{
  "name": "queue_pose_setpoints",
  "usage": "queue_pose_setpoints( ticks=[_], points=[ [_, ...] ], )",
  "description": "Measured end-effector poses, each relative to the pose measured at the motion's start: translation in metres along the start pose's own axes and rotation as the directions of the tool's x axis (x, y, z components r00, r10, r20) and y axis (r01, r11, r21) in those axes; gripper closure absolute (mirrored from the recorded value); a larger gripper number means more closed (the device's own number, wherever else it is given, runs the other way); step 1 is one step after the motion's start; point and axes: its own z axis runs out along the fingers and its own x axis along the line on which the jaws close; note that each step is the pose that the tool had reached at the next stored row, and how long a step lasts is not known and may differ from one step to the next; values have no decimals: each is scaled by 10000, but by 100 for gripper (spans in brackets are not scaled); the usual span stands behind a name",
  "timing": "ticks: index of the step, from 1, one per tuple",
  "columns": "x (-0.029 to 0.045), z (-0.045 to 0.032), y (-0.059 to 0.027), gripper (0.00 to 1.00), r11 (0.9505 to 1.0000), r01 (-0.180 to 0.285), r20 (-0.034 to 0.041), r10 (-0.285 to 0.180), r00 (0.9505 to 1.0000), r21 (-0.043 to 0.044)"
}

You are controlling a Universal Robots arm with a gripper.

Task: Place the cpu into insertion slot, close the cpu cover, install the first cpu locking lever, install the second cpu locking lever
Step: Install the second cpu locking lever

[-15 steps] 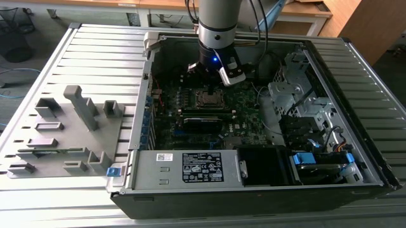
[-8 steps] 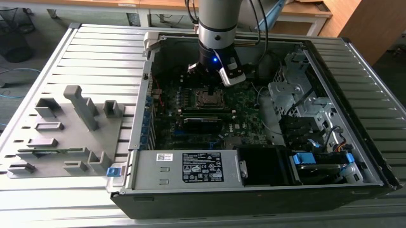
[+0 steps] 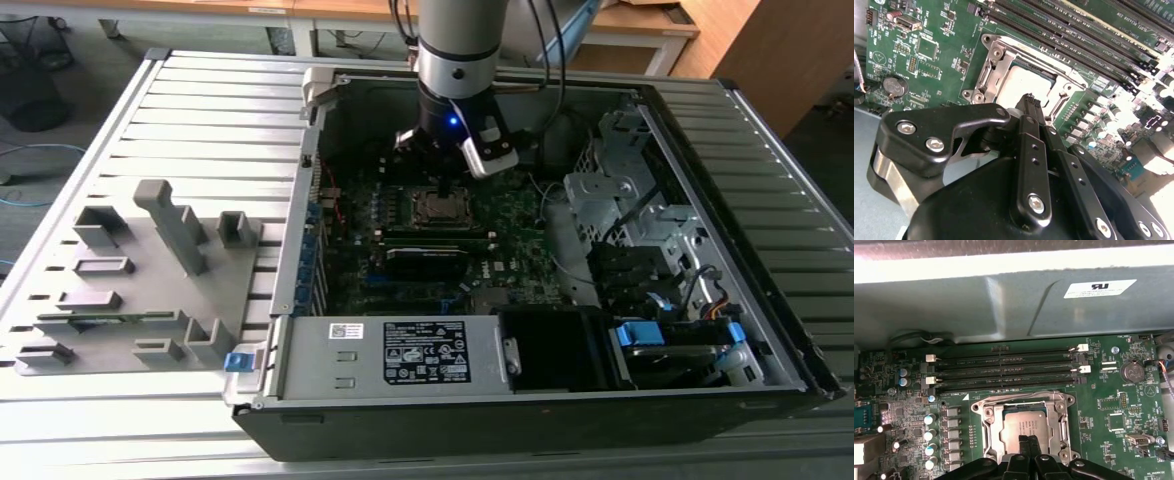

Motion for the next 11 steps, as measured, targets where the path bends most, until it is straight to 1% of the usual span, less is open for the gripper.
queue_pose_setpoints(
  ticks=[7,11],
  points=[
    [0,-5,0,89,10000,1,1,-1,10000,8],
    [-2,-6,-21,89,10000,1,1,-1,10000,9]
  ],
)
